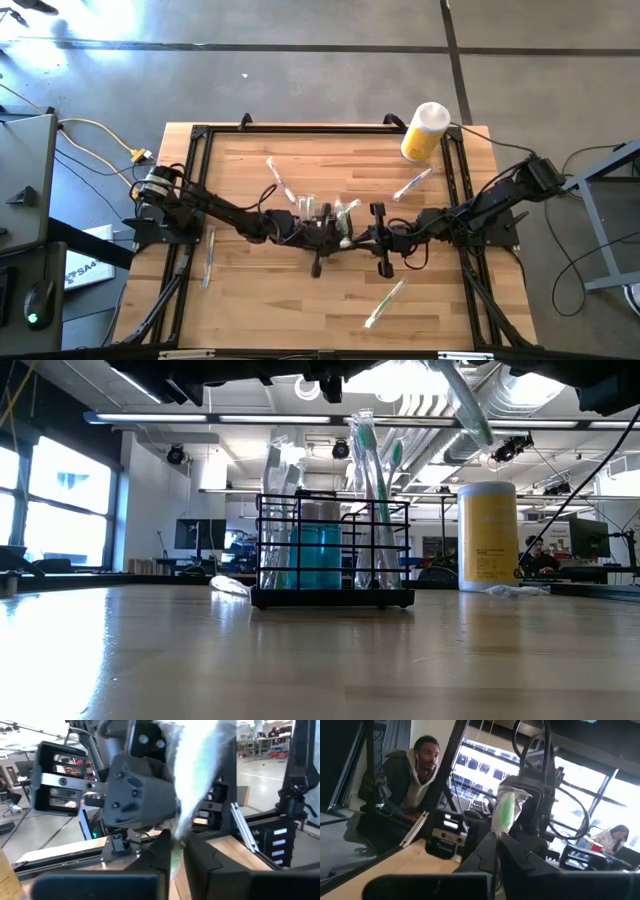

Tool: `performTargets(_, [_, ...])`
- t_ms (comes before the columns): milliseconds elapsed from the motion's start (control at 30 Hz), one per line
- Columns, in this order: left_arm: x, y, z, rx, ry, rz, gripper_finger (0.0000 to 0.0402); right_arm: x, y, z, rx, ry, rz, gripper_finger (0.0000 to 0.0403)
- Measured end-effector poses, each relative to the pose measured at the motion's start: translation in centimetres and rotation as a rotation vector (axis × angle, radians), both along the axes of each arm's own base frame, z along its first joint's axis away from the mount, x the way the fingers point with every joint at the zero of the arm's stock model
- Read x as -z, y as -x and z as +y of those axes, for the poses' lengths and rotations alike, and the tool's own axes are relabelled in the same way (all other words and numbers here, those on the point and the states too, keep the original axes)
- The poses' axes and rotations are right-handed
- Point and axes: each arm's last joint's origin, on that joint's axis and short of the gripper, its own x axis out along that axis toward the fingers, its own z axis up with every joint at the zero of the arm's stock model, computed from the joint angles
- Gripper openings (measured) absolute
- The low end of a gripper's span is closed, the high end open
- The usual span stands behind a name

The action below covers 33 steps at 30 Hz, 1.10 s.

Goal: Pick & Place toothbrushing station
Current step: Put the green toothbrush into the black mesh organizer

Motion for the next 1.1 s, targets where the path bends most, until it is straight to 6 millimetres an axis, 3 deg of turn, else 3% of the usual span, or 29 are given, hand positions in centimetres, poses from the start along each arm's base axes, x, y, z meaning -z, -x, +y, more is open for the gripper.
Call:
performTargets(167, [0.3,0.0,0.0,0.004,-0.008,0.028,0.0016,0.4,-0.1,0.0,0.002,-0.009,0.045,0.0006])
performTargets(333, [0.6,-0.1,0.0,-0.007,-0.009,0.061,0.0009,0.6,0.2,0.5,0.131,-0.028,0.073,0.0031])
performTargets(667, [0.1,0.5,0.2,-0.021,-0.003,0.125,0.0009,1.1,1.2,2.4,0.341,-0.023,0.128,0.0164])
performTargets(833, [-2.1,2.2,0.0,-0.036,0.039,0.19,0.0009,1.2,2.5,4.0,0.463,0.071,0.14,0.0213])
performTargets(1100, [-5.8,7.5,-1.4,-0.172,0.108,0.321,0.0009,1.4,3.7,5.9,0.413,0.098,0.155,0.0212])
